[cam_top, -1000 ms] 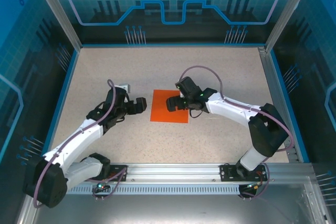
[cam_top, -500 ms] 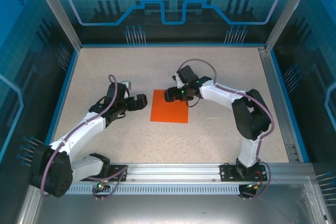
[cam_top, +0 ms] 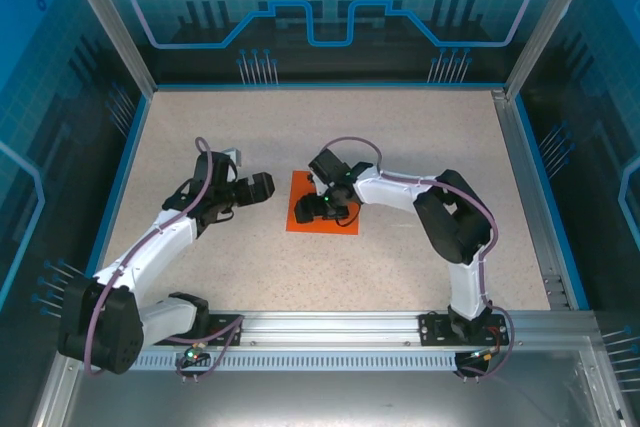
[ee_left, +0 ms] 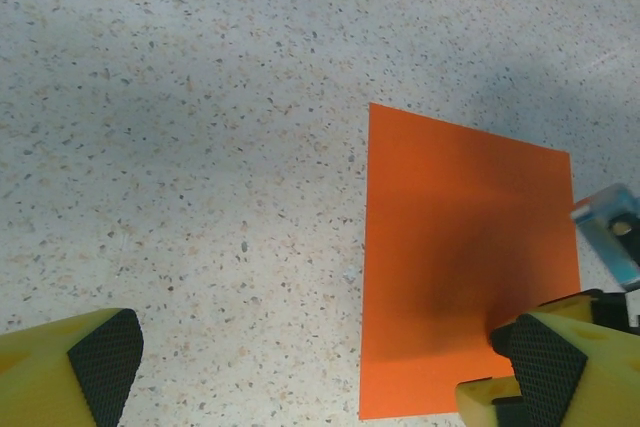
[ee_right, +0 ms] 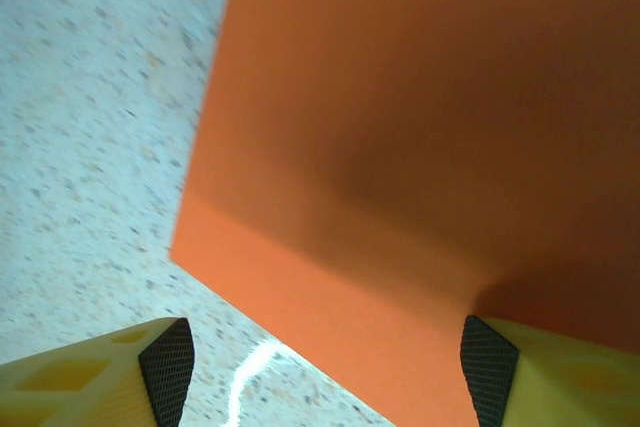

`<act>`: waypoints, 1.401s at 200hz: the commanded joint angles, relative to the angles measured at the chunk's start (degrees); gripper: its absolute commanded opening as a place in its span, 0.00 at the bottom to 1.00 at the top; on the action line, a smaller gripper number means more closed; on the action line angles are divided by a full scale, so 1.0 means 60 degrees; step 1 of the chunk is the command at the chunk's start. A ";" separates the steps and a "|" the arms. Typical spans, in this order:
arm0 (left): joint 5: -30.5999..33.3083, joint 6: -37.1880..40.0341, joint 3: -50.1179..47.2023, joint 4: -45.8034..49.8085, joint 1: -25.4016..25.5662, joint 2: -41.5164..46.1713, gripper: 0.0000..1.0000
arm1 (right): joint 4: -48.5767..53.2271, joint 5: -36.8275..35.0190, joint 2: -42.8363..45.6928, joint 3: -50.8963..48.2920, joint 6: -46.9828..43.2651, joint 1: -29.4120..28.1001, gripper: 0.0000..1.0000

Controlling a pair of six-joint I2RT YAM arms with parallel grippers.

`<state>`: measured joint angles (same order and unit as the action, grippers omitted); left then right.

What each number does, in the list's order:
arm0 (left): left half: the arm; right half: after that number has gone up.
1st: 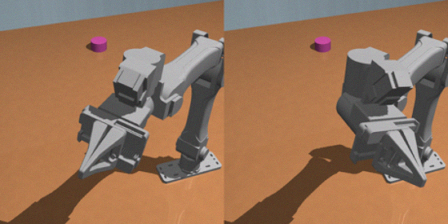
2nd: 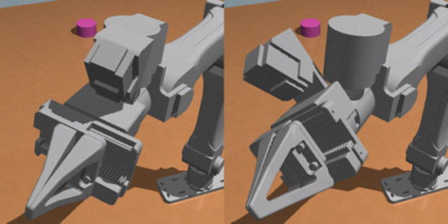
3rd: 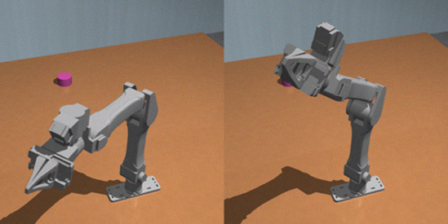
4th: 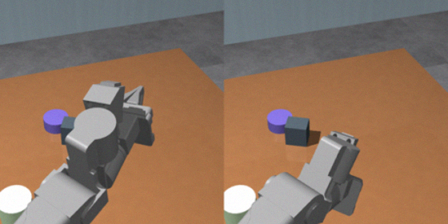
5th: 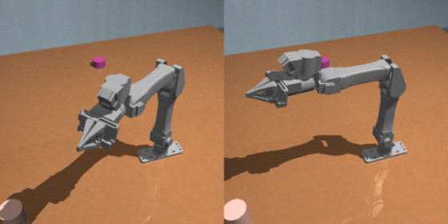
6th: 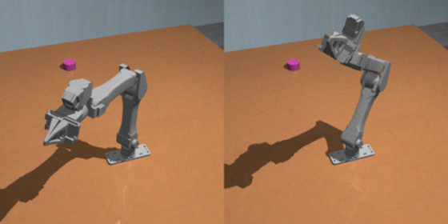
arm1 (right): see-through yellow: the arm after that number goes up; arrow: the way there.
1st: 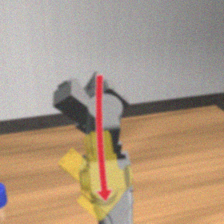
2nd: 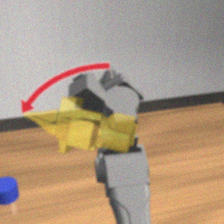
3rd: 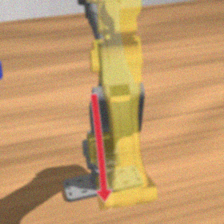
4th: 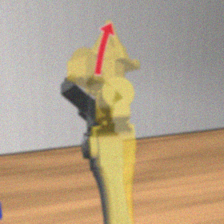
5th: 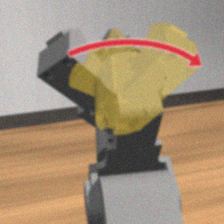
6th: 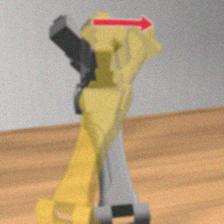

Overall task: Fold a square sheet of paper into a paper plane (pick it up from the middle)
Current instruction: Move the square sheet of paper to the center of the table.

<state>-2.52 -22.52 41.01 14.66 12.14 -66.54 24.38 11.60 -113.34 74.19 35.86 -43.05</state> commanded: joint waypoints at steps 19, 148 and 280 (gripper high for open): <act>-0.0636 -0.0201 0.0252 0.0045 -0.0090 0.0157 0.98 | 0.1156 0.0012 0.0090 -0.0424 -0.1358 0.0181 0.74; -0.1014 -0.0022 0.0292 -0.0006 -0.0090 0.0306 0.99 | 0.2631 -0.1065 0.1560 0.0009 -0.3156 0.0685 0.83; -0.2813 -0.1530 0.1506 -0.0583 0.1748 -0.2368 0.82 | 0.0881 -0.0328 0.2183 -0.1155 -0.0012 0.2641 0.81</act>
<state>-16.12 -30.35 44.49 11.68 16.78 -75.79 34.92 3.57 -103.77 70.61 33.56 -31.35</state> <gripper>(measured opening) 0.869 0.819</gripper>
